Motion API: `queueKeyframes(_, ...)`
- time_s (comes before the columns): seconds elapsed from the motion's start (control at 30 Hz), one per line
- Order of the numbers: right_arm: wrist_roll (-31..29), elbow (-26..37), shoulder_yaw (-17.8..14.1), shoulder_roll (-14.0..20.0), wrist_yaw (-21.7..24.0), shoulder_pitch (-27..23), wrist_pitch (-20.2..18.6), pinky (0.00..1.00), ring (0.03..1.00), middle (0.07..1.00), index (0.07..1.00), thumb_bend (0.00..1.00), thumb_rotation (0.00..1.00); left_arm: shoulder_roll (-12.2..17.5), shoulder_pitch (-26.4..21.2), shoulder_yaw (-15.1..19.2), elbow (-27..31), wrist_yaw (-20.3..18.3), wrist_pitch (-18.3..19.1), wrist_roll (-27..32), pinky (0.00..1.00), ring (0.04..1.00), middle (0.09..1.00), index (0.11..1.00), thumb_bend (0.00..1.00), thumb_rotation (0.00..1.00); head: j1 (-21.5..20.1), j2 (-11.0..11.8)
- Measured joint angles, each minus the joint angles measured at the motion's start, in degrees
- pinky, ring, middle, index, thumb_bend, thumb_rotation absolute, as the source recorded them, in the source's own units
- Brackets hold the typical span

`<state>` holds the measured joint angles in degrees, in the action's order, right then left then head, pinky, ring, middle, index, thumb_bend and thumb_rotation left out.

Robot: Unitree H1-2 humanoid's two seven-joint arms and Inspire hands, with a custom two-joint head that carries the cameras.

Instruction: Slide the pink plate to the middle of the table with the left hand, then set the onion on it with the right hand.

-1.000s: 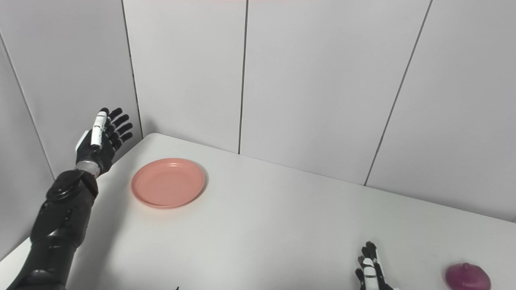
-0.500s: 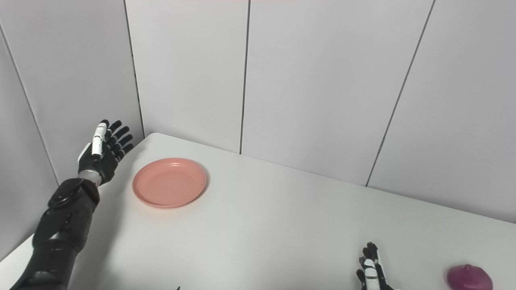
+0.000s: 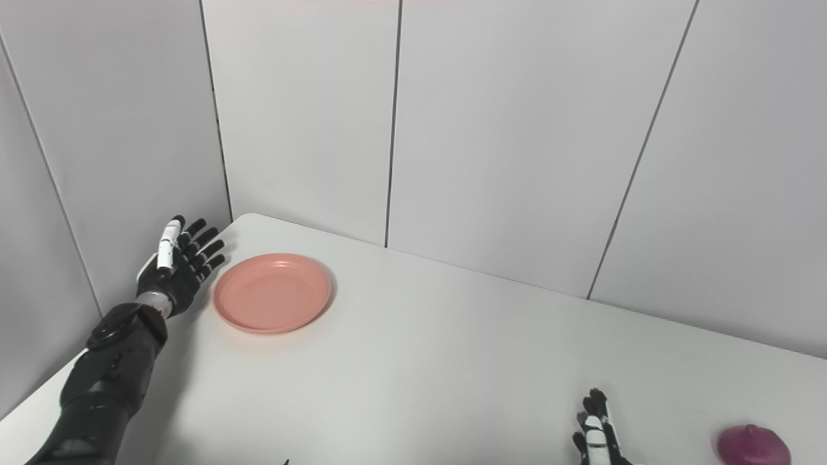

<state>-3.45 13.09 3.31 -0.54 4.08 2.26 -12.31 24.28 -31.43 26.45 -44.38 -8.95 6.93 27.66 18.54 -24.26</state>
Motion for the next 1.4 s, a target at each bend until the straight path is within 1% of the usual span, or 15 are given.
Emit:
queueKeyframes(0.23, 0.0, 0.0, 0.0, 0.0, 0.0, 0.0, 0.0, 1.00, 1.000, 1.000, 1.000, 0.02, 1.00, 0.2, -0.4, 0.2, -2.7, -2.9, -0.5, 1.3, 0.93, 0.913, 0.912, 0.901, 0.33, 1.00, 0.1, -0.3)
queueKeyframes(0.27, 0.0, 0.1, 0.0, 0.0, 0.0, 0.0, 0.0, 1.00, 1.000, 1.000, 1.000, 0.03, 1.00, 0.2, -0.5, 0.2, -2.9, -3.3, -0.5, 1.3, 0.93, 0.918, 0.918, 0.909, 0.33, 1.00, 0.1, -0.3)
queueKeyframes(0.43, 0.0, 0.3, 0.0, 0.0, 0.0, 0.0, 0.0, 1.00, 1.000, 1.000, 1.000, 0.03, 1.00, 0.2, -0.6, 0.3, -3.4, -4.2, -0.6, 2.0, 0.93, 0.911, 0.918, 0.905, 0.32, 1.00, 0.1, -0.4)
queueKeyframes(0.63, -0.1, 0.3, 0.0, 0.0, 0.0, 0.0, 0.0, 1.00, 1.000, 1.000, 1.000, 0.04, 1.00, 0.2, -0.9, 0.0, -4.7, -5.5, -1.8, 2.1, 0.92, 0.915, 0.914, 0.899, 0.33, 1.00, -0.1, -0.5)
queueKeyframes(0.67, -0.1, 0.3, 0.0, 0.0, 0.0, 0.0, 0.0, 1.00, 1.000, 1.000, 1.000, 0.04, 1.00, 0.2, -0.9, -0.1, -4.8, -5.8, -2.0, 2.1, 0.93, 0.923, 0.921, 0.904, 0.33, 1.00, 0.0, -0.5)
queueKeyframes(0.8, 0.0, 0.7, 0.0, 0.1, 0.0, 0.1, 0.0, 1.00, 1.000, 1.000, 1.000, 0.04, 1.00, 0.2, -1.8, -0.3, -6.9, -7.0, -2.9, 2.1, 0.94, 0.929, 0.931, 0.908, 0.33, 1.00, -0.1, -0.6)
queueKeyframes(0.97, 0.0, 1.0, 0.0, 0.1, 0.0, 0.1, 0.0, 1.00, 1.000, 1.000, 1.000, 0.04, 1.00, 0.2, -2.8, -0.8, -8.3, -7.0, -3.2, 1.9, 0.91, 0.900, 0.899, 0.878, 0.34, 1.00, -0.3, -0.8)
queueKeyframes(1.03, 0.0, 1.0, 0.0, 0.1, 0.0, 0.1, 0.0, 1.00, 1.000, 1.000, 1.000, 0.05, 1.00, 0.1, -2.9, -0.8, -8.4, -7.1, -3.2, 2.0, 0.91, 0.898, 0.901, 0.883, 0.35, 1.00, -0.4, -0.9)
queueKeyframes(1.07, 0.0, 1.0, 0.0, 0.1, -0.1, 0.1, 0.0, 1.00, 1.000, 1.000, 1.000, 0.04, 1.00, 0.1, -2.9, -1.0, -8.4, -7.4, -3.2, 2.0, 0.92, 0.910, 0.914, 0.898, 0.35, 1.00, -0.4, -0.9)
queueKeyframes(1.2, 0.1, 1.0, 0.0, 0.0, -0.3, 0.1, 0.0, 1.00, 1.000, 1.000, 1.000, 0.05, 1.00, -0.3, -2.8, -2.2, -8.4, -10.1, -3.1, 2.0, 0.91, 0.904, 0.910, 0.894, 0.36, 1.00, -0.5, -1.0)
queueKeyframes(1.23, 0.2, 1.0, 0.0, 0.0, -0.3, 0.1, 0.0, 1.00, 1.000, 1.000, 1.000, 0.06, 1.00, -0.6, -2.8, -2.5, -8.3, -10.5, -3.1, 2.0, 0.90, 0.894, 0.900, 0.884, 0.36, 1.00, -0.6, -1.0)
queueKeyframes(1.33, 0.1, 1.0, 0.0, 0.0, -0.3, 0.1, 0.0, 1.00, 1.000, 1.000, 1.000, 0.06, 1.00, -1.6, -2.7, -3.2, -7.4, -10.7, -3.0, 2.0, 0.90, 0.898, 0.908, 0.890, 0.35, 1.00, -0.7, -1.1)
queueKeyframes(1.4, 0.1, 1.0, 0.0, 0.0, -0.4, 0.1, 0.0, 1.00, 1.000, 1.000, 1.000, 0.06, 1.00, -2.3, -2.2, -3.4, -5.2, -10.6, -1.1, 2.0, 0.91, 0.907, 0.918, 0.898, 0.34, 1.00, -0.8, -1.1)
